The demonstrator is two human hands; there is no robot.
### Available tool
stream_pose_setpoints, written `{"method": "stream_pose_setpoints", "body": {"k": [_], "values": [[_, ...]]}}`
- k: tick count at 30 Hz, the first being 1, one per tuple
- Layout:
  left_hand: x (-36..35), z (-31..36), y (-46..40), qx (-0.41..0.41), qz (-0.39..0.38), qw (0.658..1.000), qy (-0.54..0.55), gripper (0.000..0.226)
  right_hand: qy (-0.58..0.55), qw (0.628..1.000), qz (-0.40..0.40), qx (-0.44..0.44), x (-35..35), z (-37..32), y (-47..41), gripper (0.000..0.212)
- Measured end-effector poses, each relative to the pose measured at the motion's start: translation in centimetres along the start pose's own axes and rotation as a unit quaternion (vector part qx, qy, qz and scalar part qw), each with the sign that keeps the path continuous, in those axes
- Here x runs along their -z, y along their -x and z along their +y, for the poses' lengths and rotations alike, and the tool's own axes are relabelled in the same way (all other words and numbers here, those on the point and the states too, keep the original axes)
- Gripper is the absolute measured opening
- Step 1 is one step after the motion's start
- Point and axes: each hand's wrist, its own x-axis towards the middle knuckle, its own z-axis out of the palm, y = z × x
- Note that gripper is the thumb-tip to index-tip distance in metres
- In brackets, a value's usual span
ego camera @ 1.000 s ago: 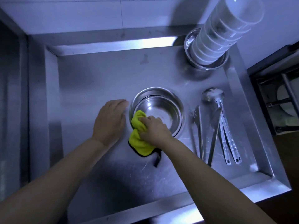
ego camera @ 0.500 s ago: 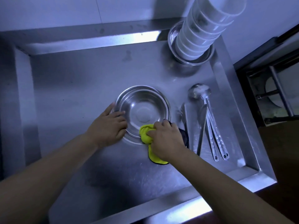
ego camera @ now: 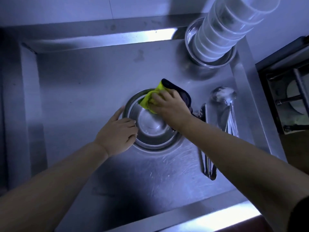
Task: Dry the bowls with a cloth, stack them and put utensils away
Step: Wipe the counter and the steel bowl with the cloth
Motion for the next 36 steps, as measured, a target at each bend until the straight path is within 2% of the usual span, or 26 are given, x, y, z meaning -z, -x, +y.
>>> {"method": "stream_pose_setpoints", "body": {"k": [2, 4, 8, 11, 13, 15, 17, 20, 23, 27, 28, 31, 33, 36], "values": [[-0.1, 0.1, 0.1, 0.002, 0.0, 1.0, -0.005, 0.025, 0.036, 0.997, -0.068, 0.002, 0.6, -0.7, 0.8, 0.031], [-0.1, 0.2, 0.0, 0.006, 0.011, 1.0, -0.008, 0.026, 0.03, 0.988, -0.147, -0.036, 1.7, -1.6, 2.3, 0.035], [0.2, 0.3, -0.1, 0.007, 0.038, 0.999, 0.001, 0.027, -0.109, 0.96, -0.245, -0.082, 3.6, -4.9, 4.1, 0.032], [0.2, 0.2, -0.1, 0.008, 0.04, 0.999, 0.021, 0.026, -0.229, 0.93, -0.272, -0.092, 3.6, -7.2, 3.7, 0.036], [0.2, 0.2, -0.2, 0.01, 0.047, 0.999, 0.025, 0.026, -0.246, 0.927, -0.271, -0.085, 3.6, -6.9, 3.9, 0.039], [0.2, 0.3, -0.1, 0.012, 0.043, 0.999, 0.019, 0.027, -0.181, 0.945, -0.266, -0.061, 3.2, -5.5, 4.8, 0.037], [0.2, 0.2, 0.0, 0.007, 0.028, 0.999, 0.013, 0.028, -0.102, 0.968, -0.224, -0.049, 2.8, -3.4, 5.6, 0.031], [0.2, 0.1, 0.1, 0.003, 0.021, 1.0, 0.008, 0.029, -0.009, 0.984, -0.157, -0.081, 2.4, -0.6, 4.9, 0.016], [0.0, -0.2, 0.2, 0.003, 0.015, 1.0, 0.014, 0.026, -0.007, 0.992, -0.078, -0.098, 2.1, 0.7, 2.2, 0.02], [0.0, -0.3, 0.2, 0.004, 0.007, 1.0, 0.005, 0.024, -0.026, 0.994, -0.032, -0.099, 1.9, -1.2, -1.5, 0.025], [0.0, -0.2, 0.3, 0.003, 0.01, 1.0, 0.002, 0.024, -0.033, 0.996, -0.032, -0.083, 1.6, -2.0, -1.8, 0.022], [0.3, 0.1, 0.3, 0.001, 0.014, 1.0, -0.007, 0.026, -0.033, 0.994, -0.099, -0.033, 0.9, -3.2, -1.6, 0.04], [0.2, 0.1, 0.2, 0.008, 0.014, 1.0, -0.008, 0.027, -0.003, 0.99, -0.128, -0.059, 1.6, -2.8, -0.9, 0.04], [0.2, 0.2, 0.3, 0.017, 0.021, 1.0, 0.002, 0.029, 0.007, 0.983, -0.15, -0.11, 2.3, -2.0, 1.1, 0.028]]}}
